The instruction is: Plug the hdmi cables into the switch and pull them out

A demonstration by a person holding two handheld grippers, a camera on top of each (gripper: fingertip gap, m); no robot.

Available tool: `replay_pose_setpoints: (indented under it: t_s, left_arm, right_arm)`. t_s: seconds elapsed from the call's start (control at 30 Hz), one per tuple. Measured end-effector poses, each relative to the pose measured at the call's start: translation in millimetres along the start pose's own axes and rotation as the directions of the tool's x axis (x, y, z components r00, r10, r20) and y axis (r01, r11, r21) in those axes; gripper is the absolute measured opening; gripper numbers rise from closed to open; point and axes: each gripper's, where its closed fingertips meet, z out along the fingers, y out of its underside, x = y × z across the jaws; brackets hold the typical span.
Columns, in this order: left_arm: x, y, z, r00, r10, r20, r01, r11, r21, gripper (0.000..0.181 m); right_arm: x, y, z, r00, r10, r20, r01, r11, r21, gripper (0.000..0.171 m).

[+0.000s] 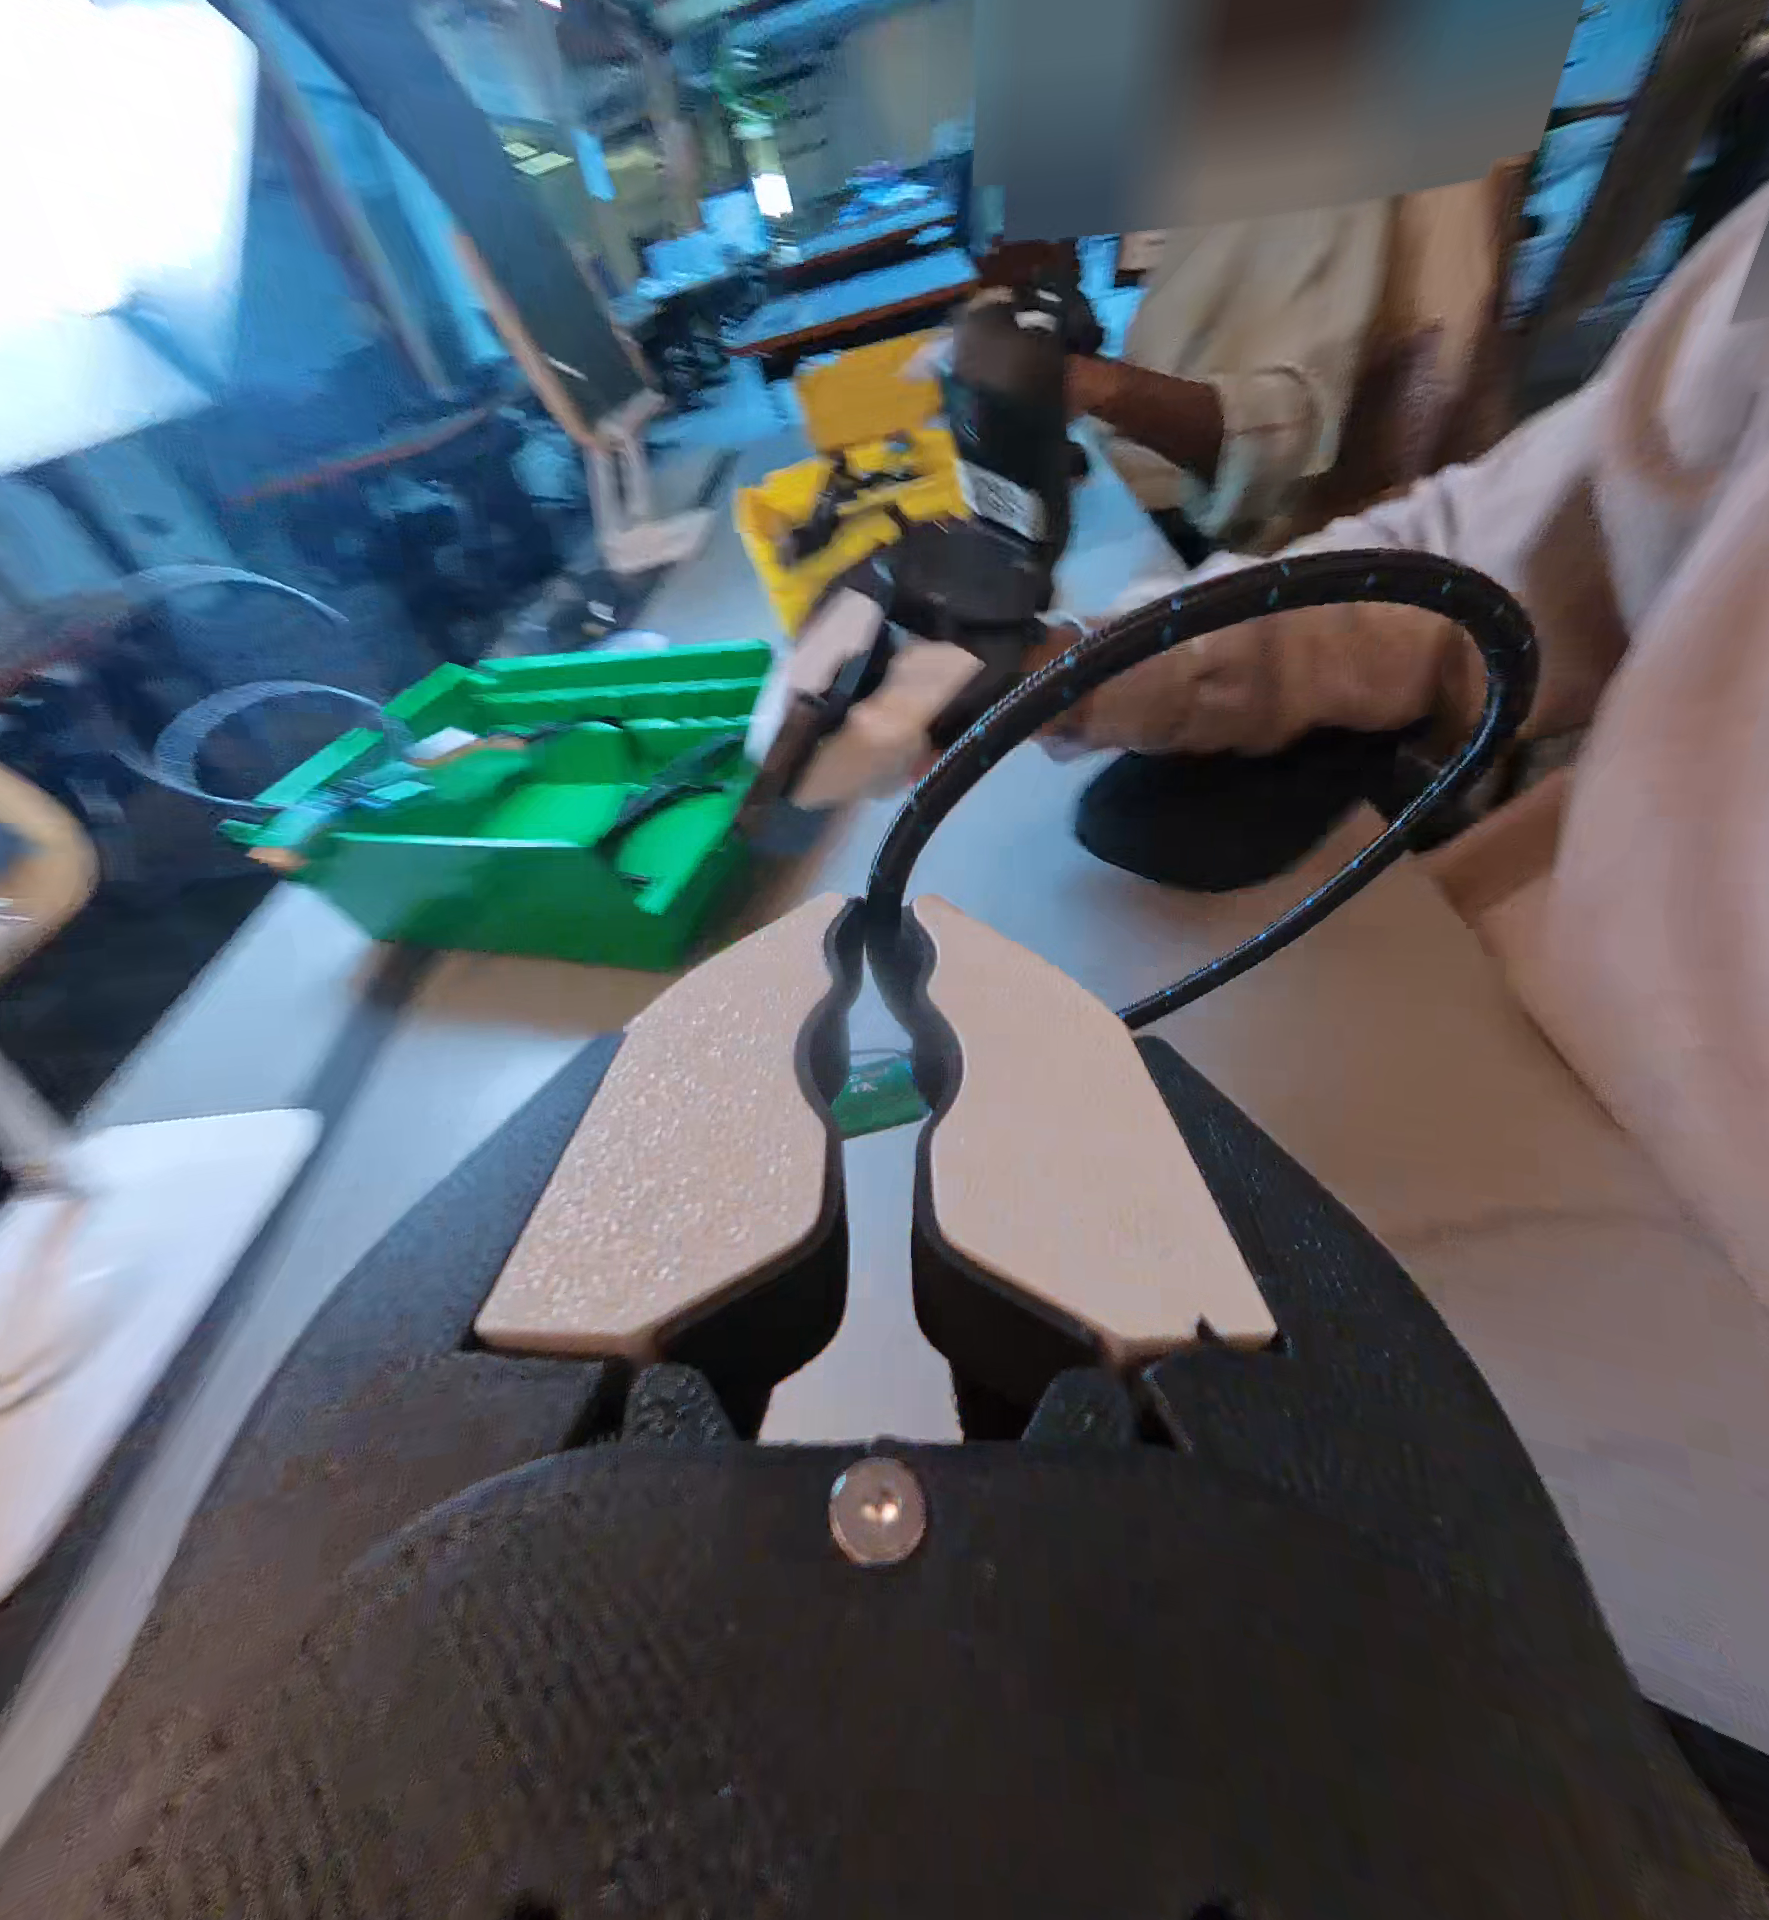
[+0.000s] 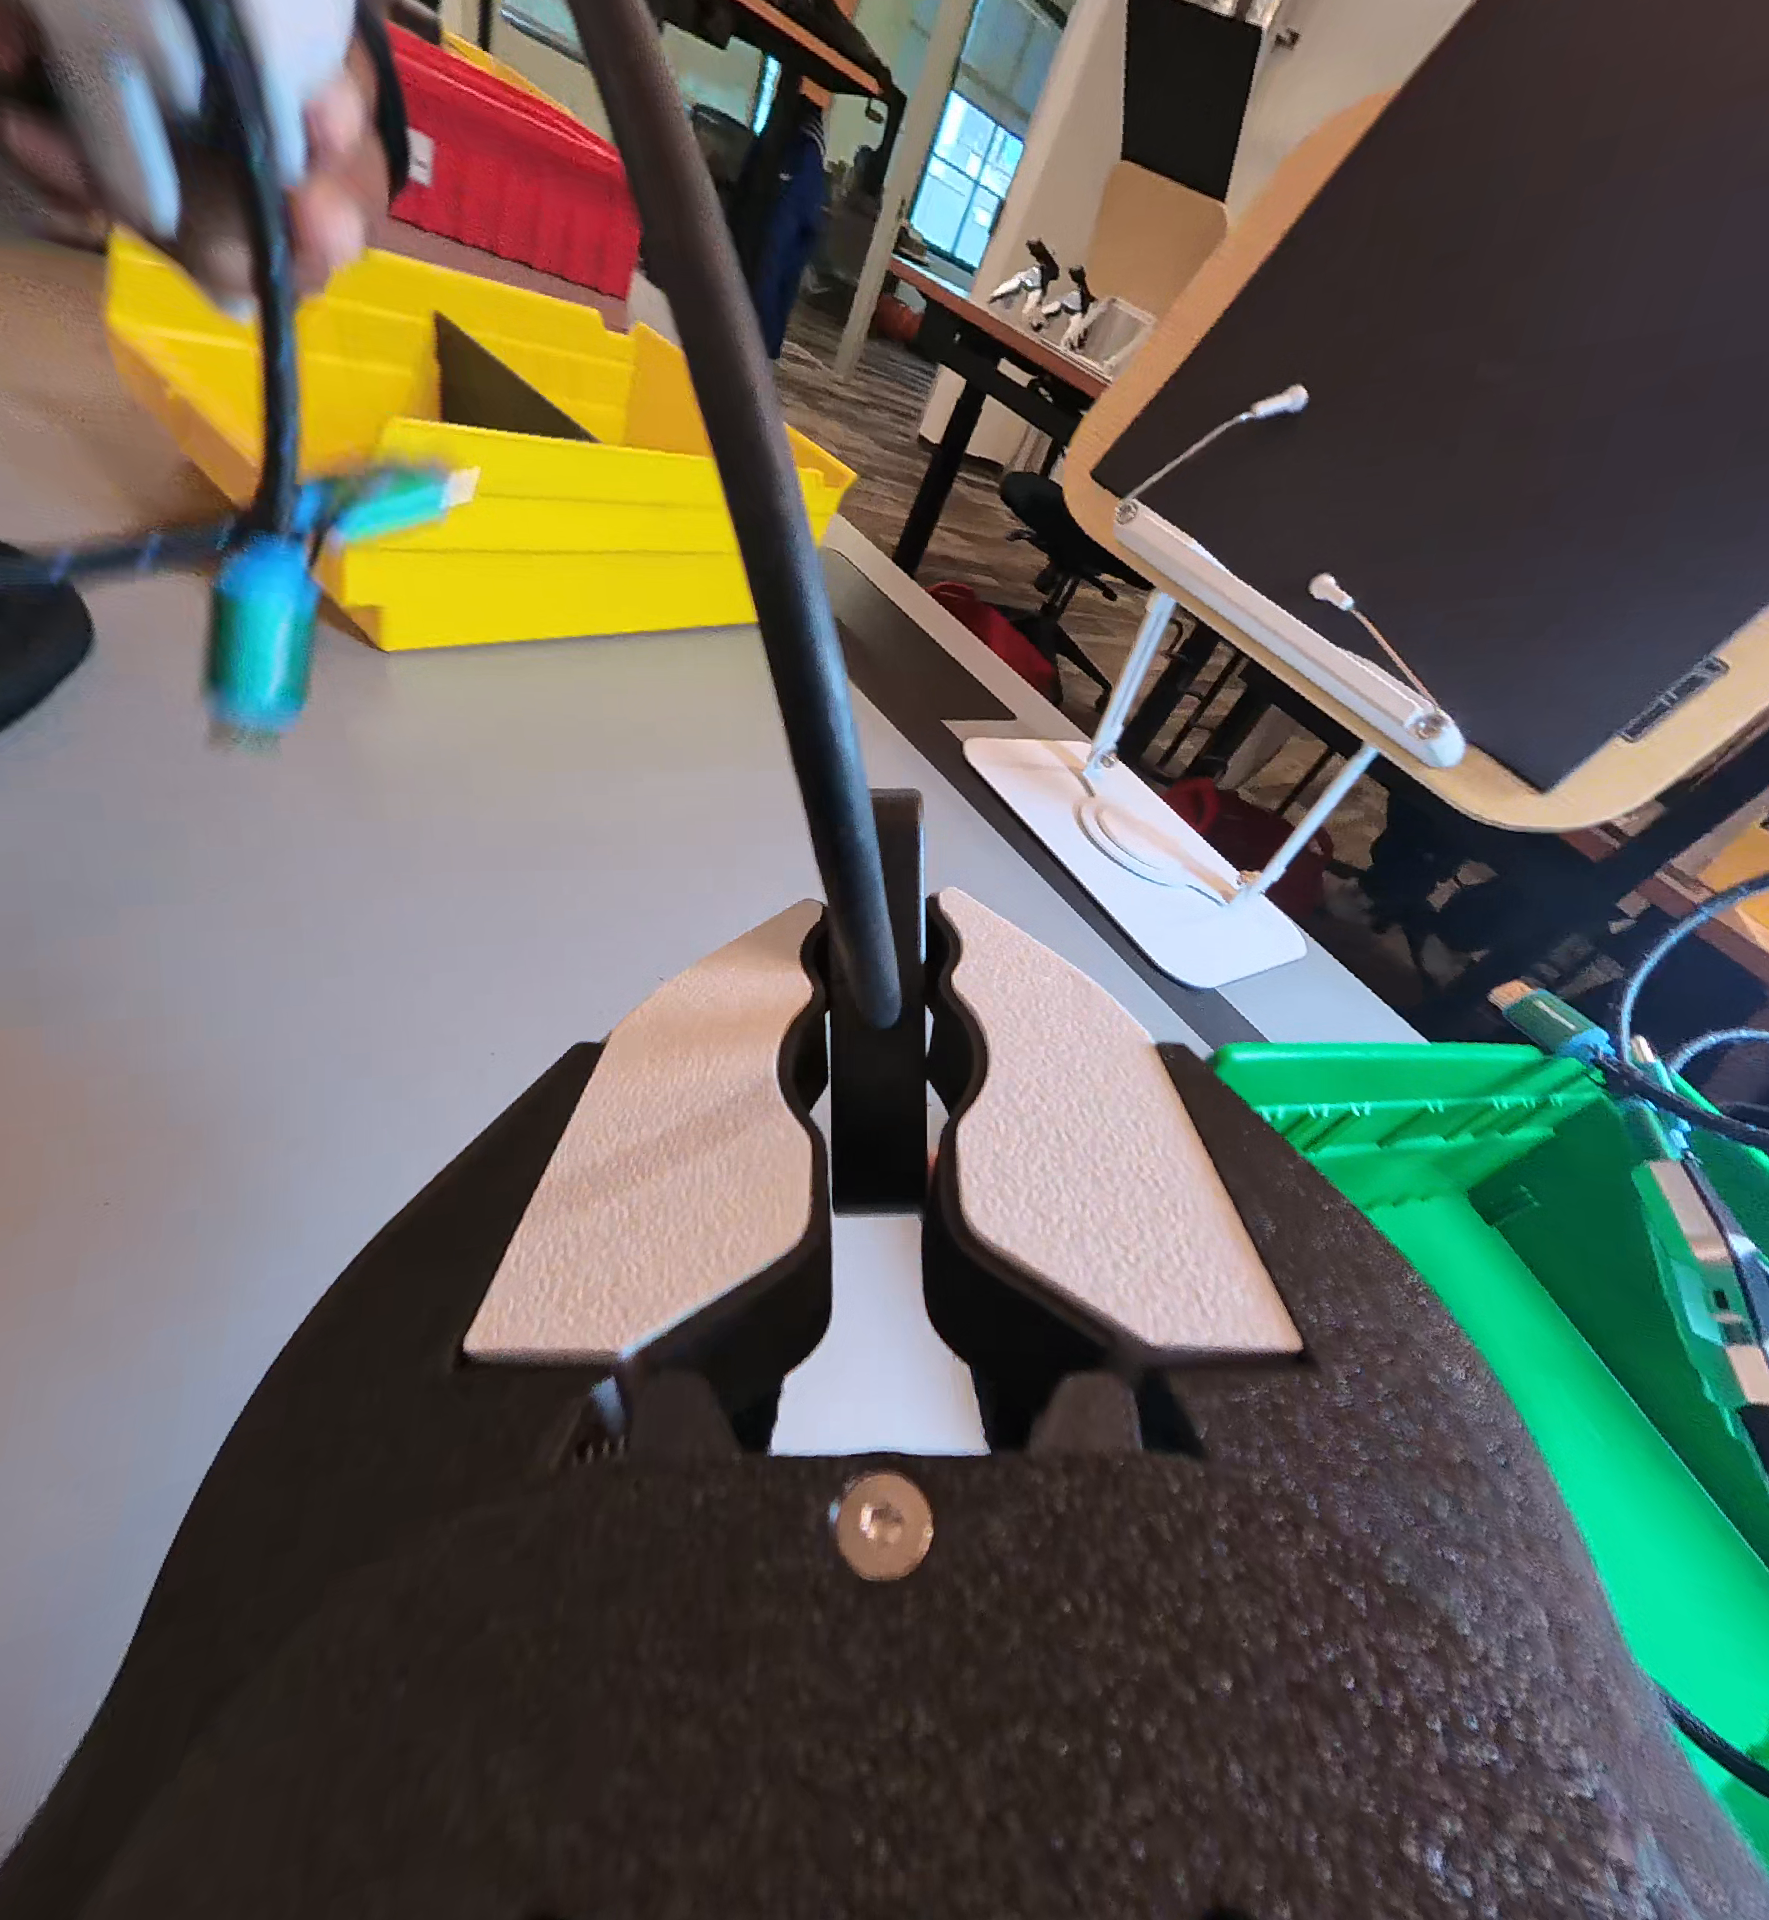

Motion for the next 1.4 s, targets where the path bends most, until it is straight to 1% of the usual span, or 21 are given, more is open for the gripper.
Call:
replay_pose_setpoints:
  t_s: [0.03,0.13,0.2,0.27,0.3,0.4,0.47,0.57,0.6,0.67,0.77,0.87,0.93,0.97,1.0,1.07,1.1,1.13,1.2,1.27,1.4]
  left_arm:
    - [7,19,14,0.998,-0.029,-0.052,0.028,0.999,-0.019,0.007]
    - [34,70,39,0.969,-0.143,-0.202,0.122,0.986,-0.113,0.007]
    - [40,79,41,0.958,-0.188,-0.215,0.164,0.979,-0.125,0.008]
    - [35,85,33,0.967,-0.192,-0.165,0.163,0.971,-0.173,0.009]
    - [31,86,27,0.969,-0.203,-0.138,0.175,0.966,-0.192,0.016]
    - [14,74,6,0.962,-0.270,-0.033,0.261,0.952,-0.162,0.026]
    - [-2,68,-6,0.949,-0.304,0.085,0.314,0.940,-0.137,0.025]
    - [-13,82,-10,0.903,-0.354,0.242,0.404,0.892,-0.201,0.026]
    - [-10,90,-5,0.900,-0.350,0.261,0.412,0.878,-0.243,0.029]
    - [3,108,9,0.913,-0.310,0.265,0.391,0.852,-0.348,0.031]
    - [22,138,37,0.950,-0.209,0.231,0.303,0.793,-0.529,0.033]
    - [31,155,63,0.988,-0.055,0.145,0.138,0.738,-0.660,0.034]
    - [33,162,71,0.996,0.073,0.050,-0.013,0.682,-0.731,0.033]
    - [32,165,74,0.994,0.109,0.023,-0.054,0.652,-0.756,0.032]
    - [33,168,75,0.995,0.103,-0.006,-0.070,0.633,-0.771,0.030]
    - [44,178,75,0.998,0.013,-0.059,-0.055,0.592,-0.804,0.032]
    - [45,181,75,0.998,-0.010,-0.064,-0.046,0.588,-0.808,0.034]
    - [41,179,77,0.999,0.001,-0.044,-0.036,0.608,-0.793,0.034]
    - [34,180,74,0.999,0.031,-0.009,-0.026,0.616,-0.787,0.035]
    - [32,177,70,0.999,0.027,0.023,0.000,0.639,-0.769,0.032]
    - [22,178,49,0.996,0.039,0.086,0.042,0.635,-0.771,0.031]
  right_arm:
    - [2,2,0,1.000,0.003,-0.006,-0.003,1.000,-0.004,0.014]
    - [5,6,-1,1.000,0.008,-0.010,-0.008,1.000,-0.007,0.014]
    - [5,5,-1,1.000,0.004,-0.010,-0.004,1.000,-0.003,0.014]
    - [4,4,0,1.000,-0.002,-0.008,0.002,1.000,-0.003,0.014]
    - [3,4,0,1.000,-0.004,-0.006,0.004,1.000,-0.004,0.014]
    - [1,4,1,1.000,-0.010,-0.006,0.010,1.000,-0.004,0.014]
    - [1,3,1,1.000,-0.007,-0.006,0.007,1.000,-0.001,0.014]
    - [1,4,2,1.000,0.002,-0.004,-0.002,1.000,-0.003,0.014]
    - [0,5,3,1.000,0.003,-0.005,-0.003,1.000,-0.005,0.014]
    - [0,5,3,1.000,0.003,-0.005,-0.003,1.000,-0.008,0.014]
    - [1,6,3,1.000,0.003,-0.008,-0.003,1.000,-0.010,0.014]
    - [3,6,2,1.000,-0.002,-0.015,0.002,1.000,-0.009,0.014]
    - [4,6,1,1.000,-0.001,-0.017,0.001,1.000,-0.007,0.014]
    - [5,6,0,1.000,0.000,-0.019,0.000,1.000,-0.004,0.014]
    - [6,5,0,1.000,0.001,-0.019,-0.001,1.000,-0.002,0.014]
    - [7,5,-1,1.000,0.004,-0.018,-0.004,1.000,-0.001,0.014]
    - [7,5,-1,1.000,0.003,-0.017,-0.003,1.000,-0.001,0.014]
    - [7,6,-1,1.000,0.002,-0.015,-0.002,1.000,-0.002,0.014]
    - [6,6,-1,1.000,0.000,-0.012,0.000,1.000,-0.002,0.014]
    - [4,6,0,1.000,0.000,-0.004,0.000,1.000,-0.003,0.014]
    - [-1,10,4,1.000,-0.009,0.010,0.009,1.000,-0.023,0.014]
